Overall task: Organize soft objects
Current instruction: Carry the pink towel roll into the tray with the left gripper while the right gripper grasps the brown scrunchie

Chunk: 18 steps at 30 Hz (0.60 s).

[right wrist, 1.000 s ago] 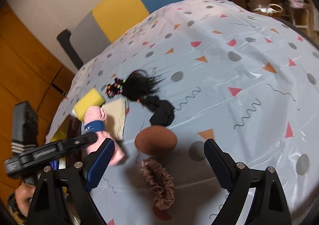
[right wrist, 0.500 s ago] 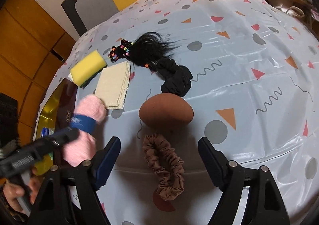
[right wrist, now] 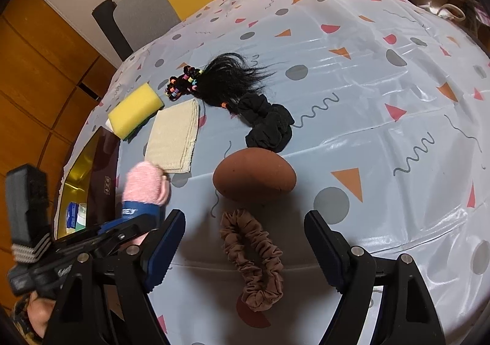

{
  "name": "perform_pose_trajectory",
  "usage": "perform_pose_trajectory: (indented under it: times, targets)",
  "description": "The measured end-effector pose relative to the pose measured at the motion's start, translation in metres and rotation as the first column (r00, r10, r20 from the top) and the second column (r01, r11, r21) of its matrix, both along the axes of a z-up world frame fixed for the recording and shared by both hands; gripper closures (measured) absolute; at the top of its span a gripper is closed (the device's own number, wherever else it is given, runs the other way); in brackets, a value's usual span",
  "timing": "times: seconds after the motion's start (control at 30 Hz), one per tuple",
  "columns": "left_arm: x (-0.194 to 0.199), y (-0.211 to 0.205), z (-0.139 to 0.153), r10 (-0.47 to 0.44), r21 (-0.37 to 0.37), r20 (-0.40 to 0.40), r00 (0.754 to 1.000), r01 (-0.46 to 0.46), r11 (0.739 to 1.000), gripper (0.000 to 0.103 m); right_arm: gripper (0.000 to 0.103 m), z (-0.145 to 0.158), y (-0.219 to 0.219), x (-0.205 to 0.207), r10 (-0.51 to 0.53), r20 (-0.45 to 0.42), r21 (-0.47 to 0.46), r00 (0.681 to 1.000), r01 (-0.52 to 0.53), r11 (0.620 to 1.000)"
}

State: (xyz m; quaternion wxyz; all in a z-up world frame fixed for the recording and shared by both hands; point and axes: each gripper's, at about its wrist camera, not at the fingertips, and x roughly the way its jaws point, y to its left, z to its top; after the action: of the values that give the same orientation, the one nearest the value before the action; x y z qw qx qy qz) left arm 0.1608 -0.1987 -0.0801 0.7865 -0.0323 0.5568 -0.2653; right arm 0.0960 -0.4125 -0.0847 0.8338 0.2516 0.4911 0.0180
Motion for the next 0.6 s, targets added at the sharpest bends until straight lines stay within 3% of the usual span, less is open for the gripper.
perform_pose_trajectory:
  times: [0.13, 0.33, 0.4, 0.47, 0.5, 0.6]
  targets:
    - [-0.012, 0.012, 0.019, -0.005, -0.035, 0.042, 0.999, 0.006, 0.999, 0.069, 0.021, 0.004, 0.013, 0.001, 0.061, 0.028, -0.016, 0.998, -0.061, 0.998]
    - [-0.03, 0.039, 0.049, -0.007, -0.094, 0.089, 0.996, 0.015, 0.995, 0.069, 0.02, -0.011, 0.034, 0.007, 0.13, -0.066, -0.148, 0.989, -0.139, 0.979]
    - [-0.034, 0.048, 0.058, -0.002, -0.106, 0.112, 0.994, 0.014, 0.994, 0.069, 0.029, -0.015, 0.038, 0.008, 0.144, -0.092, -0.173, 0.985, -0.158, 0.972]
    - [-0.036, 0.061, 0.067, 0.012, -0.123, 0.124, 0.992, 0.003, 0.992, 0.069, 0.067, -0.021, 0.042, 0.008, 0.156, -0.13, -0.212, 0.979, -0.181, 0.96]
    - [-0.036, 0.069, 0.071, 0.023, -0.132, 0.134, 0.991, -0.005, 0.991, 0.069, 0.071, -0.025, 0.045, 0.007, 0.153, -0.151, -0.261, 0.977, -0.189, 0.947]
    - [-0.036, 0.096, 0.082, 0.069, -0.153, 0.144, 0.987, -0.046, 0.987, 0.069, 0.072, -0.026, 0.05, 0.006, 0.173, -0.155, -0.303, 0.973, -0.213, 0.929]
